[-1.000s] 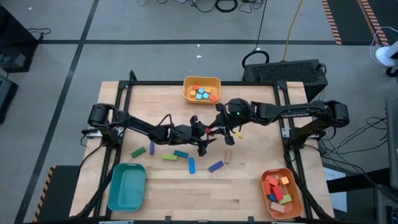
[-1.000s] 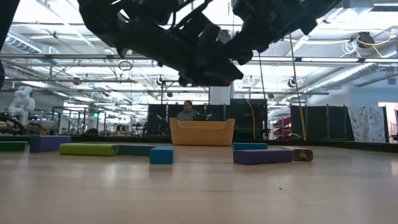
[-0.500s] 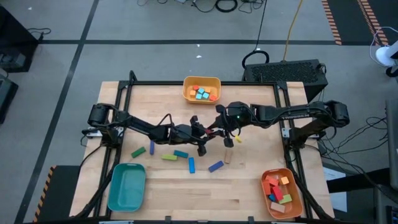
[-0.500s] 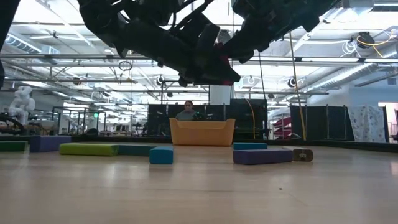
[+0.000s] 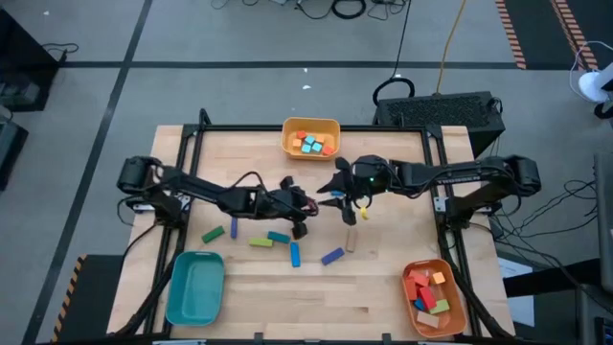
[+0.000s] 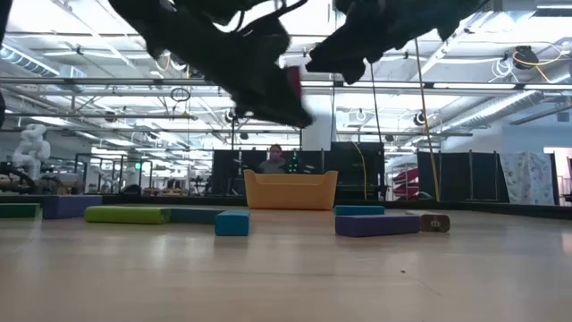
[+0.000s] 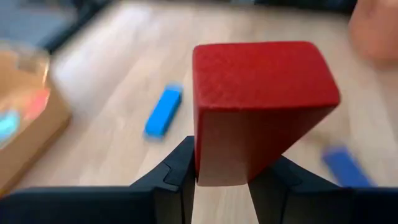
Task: Sort blocks by size
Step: Put the small red rectangle block into the green bin
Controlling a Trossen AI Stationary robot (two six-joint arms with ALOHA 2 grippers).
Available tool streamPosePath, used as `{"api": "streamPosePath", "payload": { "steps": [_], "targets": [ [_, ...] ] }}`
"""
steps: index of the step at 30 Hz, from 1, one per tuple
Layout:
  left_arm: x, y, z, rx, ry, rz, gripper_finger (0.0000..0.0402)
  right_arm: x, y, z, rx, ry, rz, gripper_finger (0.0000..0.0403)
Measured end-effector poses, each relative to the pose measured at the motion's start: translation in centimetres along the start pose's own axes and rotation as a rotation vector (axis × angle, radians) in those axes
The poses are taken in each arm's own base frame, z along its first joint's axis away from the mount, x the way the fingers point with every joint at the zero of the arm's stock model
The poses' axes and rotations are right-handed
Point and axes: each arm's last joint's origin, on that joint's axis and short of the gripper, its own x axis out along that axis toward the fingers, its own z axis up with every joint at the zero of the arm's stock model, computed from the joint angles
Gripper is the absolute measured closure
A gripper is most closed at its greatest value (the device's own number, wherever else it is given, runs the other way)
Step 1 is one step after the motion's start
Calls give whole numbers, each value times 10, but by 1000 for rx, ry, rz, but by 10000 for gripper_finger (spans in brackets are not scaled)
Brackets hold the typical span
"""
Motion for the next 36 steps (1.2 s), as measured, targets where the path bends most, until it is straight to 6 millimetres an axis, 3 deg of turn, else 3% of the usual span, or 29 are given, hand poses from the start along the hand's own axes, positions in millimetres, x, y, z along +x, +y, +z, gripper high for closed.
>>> {"api": "streamPosePath", "payload": {
  "steps": [4, 10, 16, 21, 31, 36],
  "targets": [
    [-29, 3, -3, -50, 166, 24, 291, -5, 1, 0, -6, 27, -103, 278],
    [-82, 2, -22, -167, 496, 48, 291, -3, 7, -4, -14, 45, -86, 294],
    [-134, -1, -27, -348, 710, -44, 291, 1, 8, -26, 16, 68, -98, 303],
    [-169, -6, -34, -428, 858, -65, 291, 8, 7, -40, 22, -48, -100, 305],
    [-198, -29, -52, -413, 1103, -122, 291, 36, 4, -71, 63, -38, -96, 305],
    [-204, -47, -63, -343, 1219, -179, 291, 44, 4, -70, 67, -117, -83, 305]
  ]
}}
